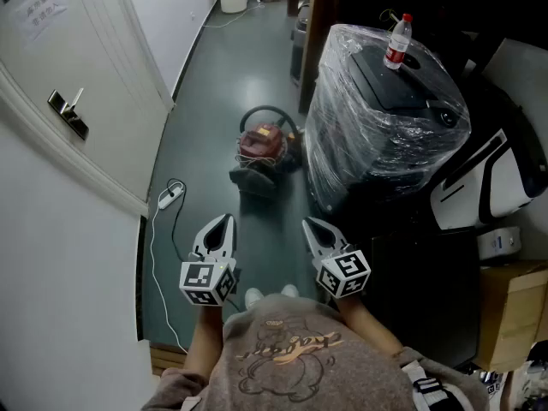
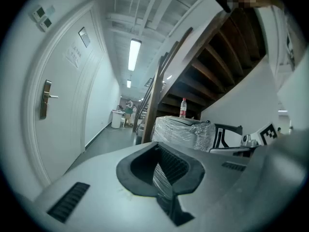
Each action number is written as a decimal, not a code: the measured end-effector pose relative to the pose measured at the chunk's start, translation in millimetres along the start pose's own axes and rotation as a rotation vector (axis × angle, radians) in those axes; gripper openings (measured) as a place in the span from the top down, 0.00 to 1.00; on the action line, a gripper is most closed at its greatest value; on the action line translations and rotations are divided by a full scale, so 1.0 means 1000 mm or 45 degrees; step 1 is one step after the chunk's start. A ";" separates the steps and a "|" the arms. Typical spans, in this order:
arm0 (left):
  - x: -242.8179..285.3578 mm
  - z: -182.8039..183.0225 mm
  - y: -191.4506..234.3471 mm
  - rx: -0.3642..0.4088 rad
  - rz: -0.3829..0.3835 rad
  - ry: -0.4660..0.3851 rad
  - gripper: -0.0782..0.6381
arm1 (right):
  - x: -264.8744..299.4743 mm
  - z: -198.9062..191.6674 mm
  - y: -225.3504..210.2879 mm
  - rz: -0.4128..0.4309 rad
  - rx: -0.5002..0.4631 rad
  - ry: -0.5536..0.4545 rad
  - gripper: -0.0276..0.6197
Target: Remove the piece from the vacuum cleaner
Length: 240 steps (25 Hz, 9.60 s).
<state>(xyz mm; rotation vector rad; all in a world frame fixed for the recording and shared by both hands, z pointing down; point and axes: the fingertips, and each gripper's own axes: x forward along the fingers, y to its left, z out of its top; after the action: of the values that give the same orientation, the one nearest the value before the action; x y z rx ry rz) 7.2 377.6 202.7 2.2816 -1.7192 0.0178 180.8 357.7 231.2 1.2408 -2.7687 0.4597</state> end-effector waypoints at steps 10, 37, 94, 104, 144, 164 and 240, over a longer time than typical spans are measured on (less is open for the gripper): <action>0.003 0.000 -0.002 0.012 0.043 -0.013 0.89 | 0.005 0.007 -0.005 0.042 -0.007 -0.043 0.96; 0.128 0.003 0.082 -0.003 0.011 0.042 0.89 | 0.133 -0.007 -0.058 0.077 0.002 0.085 0.96; 0.329 0.084 0.197 -0.015 -0.450 0.053 0.47 | 0.344 0.087 -0.121 -0.041 0.065 -0.105 0.61; 0.368 0.038 0.218 -0.023 -0.462 0.144 0.47 | 0.367 0.025 -0.141 -0.025 0.097 0.069 0.61; 0.487 -0.455 0.281 0.440 -0.828 0.983 0.46 | 0.487 -0.427 -0.262 0.155 -0.065 0.855 0.61; 0.490 -0.515 0.269 0.817 -1.069 1.171 0.54 | 0.501 -0.479 -0.261 0.278 -0.248 1.072 0.70; 0.451 -0.518 0.267 0.573 -0.802 1.286 0.76 | 0.475 -0.488 -0.241 0.235 -0.024 1.083 0.88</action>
<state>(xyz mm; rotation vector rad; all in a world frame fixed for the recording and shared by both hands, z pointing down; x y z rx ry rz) -31.8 7.2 838.6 2.3041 -0.4906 1.2685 14.0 11.3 843.0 0.5672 -2.1305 0.7540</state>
